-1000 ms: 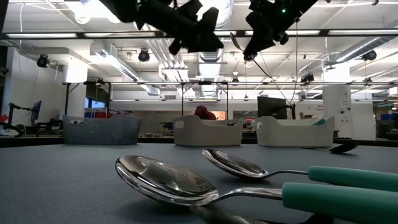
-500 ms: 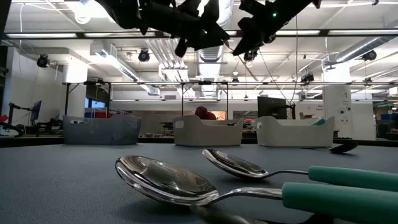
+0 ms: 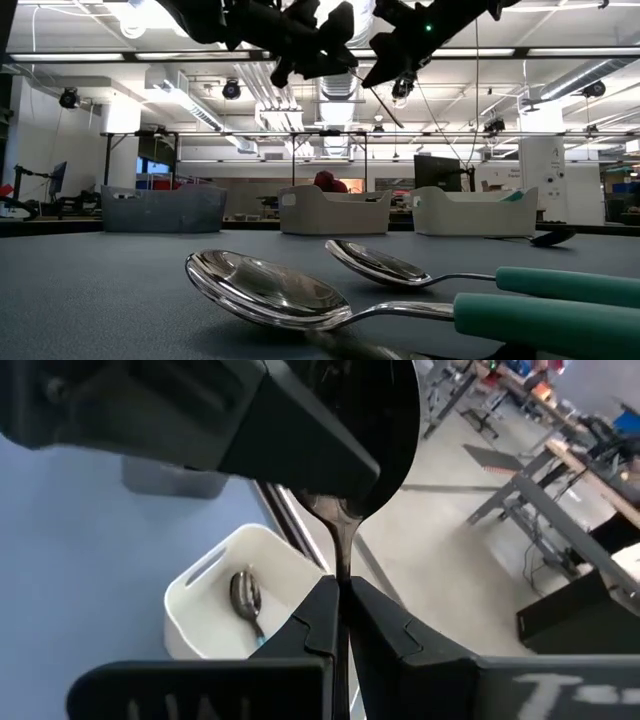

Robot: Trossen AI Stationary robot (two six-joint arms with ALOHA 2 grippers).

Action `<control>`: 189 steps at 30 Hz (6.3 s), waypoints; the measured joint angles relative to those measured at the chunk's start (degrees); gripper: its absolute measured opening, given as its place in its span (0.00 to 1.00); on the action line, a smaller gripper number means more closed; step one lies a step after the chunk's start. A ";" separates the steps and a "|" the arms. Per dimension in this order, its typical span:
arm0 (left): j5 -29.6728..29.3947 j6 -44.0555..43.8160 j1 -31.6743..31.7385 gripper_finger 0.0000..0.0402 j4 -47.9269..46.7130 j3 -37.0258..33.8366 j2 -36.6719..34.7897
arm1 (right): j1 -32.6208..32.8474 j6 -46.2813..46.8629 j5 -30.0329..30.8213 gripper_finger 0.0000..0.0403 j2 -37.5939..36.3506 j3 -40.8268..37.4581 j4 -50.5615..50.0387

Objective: Sort silverware by color (type)
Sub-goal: Put the black spoon into the black bin

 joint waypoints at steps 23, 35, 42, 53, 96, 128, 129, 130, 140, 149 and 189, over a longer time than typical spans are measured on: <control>-2.17 1.56 2.23 0.00 -12.10 -0.04 -4.18 | 0.00 12.02 0.04 0.30 -3.50 0.00 -11.61; -32.40 -4.06 3.83 0.00 -55.16 -0.09 -17.61 | 0.00 27.01 0.03 0.35 -4.31 -0.37 -21.28; -36.46 -18.08 6.35 0.00 -76.69 -1.05 -17.68 | 0.00 29.82 0.00 0.31 -4.28 -0.48 -21.20; -37.23 -30.90 12.46 0.04 -81.94 -10.00 -12.95 | 0.42 35.27 -0.41 0.29 -4.24 -0.52 -22.43; 27.42 -3.08 -4.18 0.21 -49.98 1.67 -12.94 | 10.77 81.92 -20.81 0.28 -4.06 -5.67 -57.56; 26.73 0.22 -6.62 0.21 -49.36 4.35 -22.70 | 9.86 89.51 -16.76 0.23 11.92 -11.58 -43.34; 26.29 0.22 -6.62 0.21 -49.40 4.35 -22.98 | 9.86 89.25 -16.71 0.23 11.63 -11.61 -42.14; 25.47 0.28 -6.62 0.21 -49.34 4.35 -23.17 | 9.86 89.10 -16.63 0.22 11.53 -11.67 -41.31; 22.68 1.45 -6.60 0.21 -49.60 4.35 -24.41 | 8.41 87.26 -14.98 0.21 14.77 -11.76 -37.84; 22.68 2.87 -6.70 0.21 -43.60 4.31 -25.94 | 6.67 82.30 -15.42 0.19 21.68 -11.69 -35.28; 0.17 -10.66 -10.99 0.21 0.04 -38.12 -41.19 | 7.52 65.70 -10.72 0.02 15.33 -11.82 4.42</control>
